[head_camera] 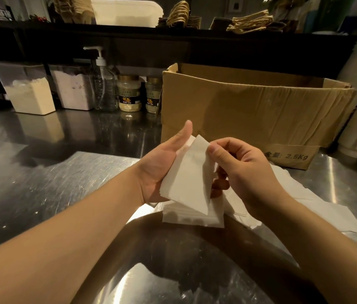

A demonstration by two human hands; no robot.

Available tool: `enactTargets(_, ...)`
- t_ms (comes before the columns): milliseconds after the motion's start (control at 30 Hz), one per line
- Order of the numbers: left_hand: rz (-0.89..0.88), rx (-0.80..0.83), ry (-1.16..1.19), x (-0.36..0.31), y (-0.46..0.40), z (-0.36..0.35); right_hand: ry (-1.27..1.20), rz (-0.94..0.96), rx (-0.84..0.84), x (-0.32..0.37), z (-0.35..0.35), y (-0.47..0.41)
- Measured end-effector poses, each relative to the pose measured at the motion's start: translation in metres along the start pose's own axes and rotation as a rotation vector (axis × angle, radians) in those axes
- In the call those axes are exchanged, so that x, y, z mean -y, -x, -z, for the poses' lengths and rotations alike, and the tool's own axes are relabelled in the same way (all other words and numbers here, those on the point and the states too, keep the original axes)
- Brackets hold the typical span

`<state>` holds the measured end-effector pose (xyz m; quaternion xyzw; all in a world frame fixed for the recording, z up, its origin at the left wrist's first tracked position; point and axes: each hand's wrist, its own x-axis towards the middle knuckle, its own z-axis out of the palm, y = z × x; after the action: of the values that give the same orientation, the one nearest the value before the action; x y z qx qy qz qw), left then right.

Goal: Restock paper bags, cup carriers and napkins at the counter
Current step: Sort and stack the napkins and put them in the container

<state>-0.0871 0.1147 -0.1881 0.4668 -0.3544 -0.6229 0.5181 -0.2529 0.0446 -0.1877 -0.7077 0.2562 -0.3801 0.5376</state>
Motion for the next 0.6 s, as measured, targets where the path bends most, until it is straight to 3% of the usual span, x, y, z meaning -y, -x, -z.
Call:
enactTargets(167, 0.014, 0.000, -0.005, 0.002, 0.002, 0.000, -0.005, 0.043, -0.037, -0.002, 0.000, -0.001)
enactTargets(267, 0.009, -0.028, -0.033, 0.002, 0.003, -0.003, 0.154, 0.142, -0.043, -0.006, 0.002, -0.003)
enactTargets(367, -0.010, 0.019, 0.055, 0.002, 0.000, 0.000, 0.319, 0.311, 0.151, -0.007, 0.009, 0.000)
enactTargets(467, -0.032, 0.037, 0.111, 0.003, -0.003, 0.003, 0.456, 0.347, 0.356, -0.007, 0.010, 0.003)
enactTargets(600, -0.064, -0.041, 0.039, 0.002, 0.000, -0.003, 0.582, 0.332, 0.399, -0.007, 0.006, 0.003)
